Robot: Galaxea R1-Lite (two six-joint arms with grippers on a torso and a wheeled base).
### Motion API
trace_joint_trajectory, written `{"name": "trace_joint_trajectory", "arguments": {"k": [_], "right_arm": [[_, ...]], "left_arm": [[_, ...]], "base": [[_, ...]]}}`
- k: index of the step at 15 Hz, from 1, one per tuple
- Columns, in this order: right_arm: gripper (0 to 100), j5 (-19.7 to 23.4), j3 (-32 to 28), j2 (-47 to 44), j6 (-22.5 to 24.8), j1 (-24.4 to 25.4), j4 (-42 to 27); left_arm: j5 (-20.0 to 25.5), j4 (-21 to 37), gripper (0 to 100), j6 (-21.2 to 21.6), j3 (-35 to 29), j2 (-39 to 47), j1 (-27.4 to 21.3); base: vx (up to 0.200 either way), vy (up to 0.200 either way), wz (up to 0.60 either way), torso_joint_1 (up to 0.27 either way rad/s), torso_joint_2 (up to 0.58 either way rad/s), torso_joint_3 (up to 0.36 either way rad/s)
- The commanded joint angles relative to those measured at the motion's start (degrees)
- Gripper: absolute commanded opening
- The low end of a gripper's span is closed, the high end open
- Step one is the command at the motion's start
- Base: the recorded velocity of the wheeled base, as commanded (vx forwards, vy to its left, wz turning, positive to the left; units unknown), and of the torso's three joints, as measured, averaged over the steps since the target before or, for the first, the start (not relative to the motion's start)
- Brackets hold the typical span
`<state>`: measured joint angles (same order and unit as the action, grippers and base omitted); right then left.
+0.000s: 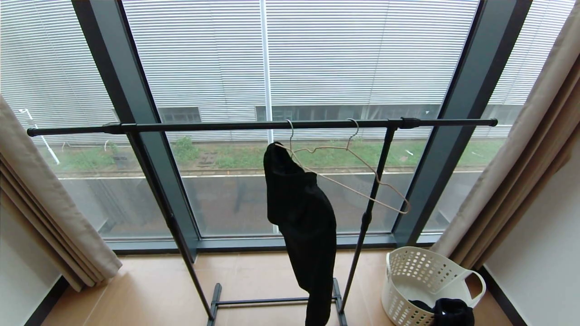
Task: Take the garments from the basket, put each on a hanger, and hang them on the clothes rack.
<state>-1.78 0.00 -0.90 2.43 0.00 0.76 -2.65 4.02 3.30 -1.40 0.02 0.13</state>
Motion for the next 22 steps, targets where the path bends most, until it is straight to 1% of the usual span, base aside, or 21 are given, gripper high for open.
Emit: {"name": "trace_joint_trajectory", "arguments": {"k": [1,3,4,6,8,9,10,22], "right_arm": [[100,0.46,0.0,0.11,0.04,0.0,-0.23],[100,3.27,-0.53,0.11,0.04,0.09,-2.07],[100,3.45,-0.53,0.11,0.04,0.09,-1.99],[100,3.54,-0.35,0.11,0.04,0.09,-1.55],[100,3.54,-0.35,0.11,-0.05,0.09,-1.55],[100,3.54,-0.35,0.11,-0.05,0.09,-1.63],[100,3.54,-0.44,0.02,-0.05,0.09,-1.81],[100,3.71,-0.53,0.02,0.04,0.09,-1.99]], "left_arm": [[1.24,0.02,100,-0.05,0.0,-0.02,0.04],[4.4,0.02,100,-0.23,-0.18,-0.02,0.04],[4.84,0.02,100,-0.23,-0.18,-0.02,0.04],[4.84,0.02,100,-0.58,-0.18,-0.02,-0.05],[3.44,-0.07,100,-1.11,-0.09,-0.02,0.04],[2.65,-0.07,100,-3.39,-0.18,-0.02,0.04],[2.65,-0.07,100,-4.09,-0.18,-0.02,-0.05],[2.47,-0.07,100,-4.8,-0.18,-0.02,-0.05]], "base": [[0.0,0.0,0.0,0.0,0.0,0.0],[0.0,0.0,0.0,0.0,0.0,0.0],[0.0,0.0,0.0,0.0,0.0,0.0],[0.0,0.0,0.0,0.0,0.0,0.0],[0.0,0.0,0.0,0.0,0.0,0.0],[0.0,0.0,0.0,0.0,0.0,0.0],[0.0,0.0,0.0,0.0,0.0,0.0],[0.0,0.0,0.0,0.0,0.0,0.0]]}}
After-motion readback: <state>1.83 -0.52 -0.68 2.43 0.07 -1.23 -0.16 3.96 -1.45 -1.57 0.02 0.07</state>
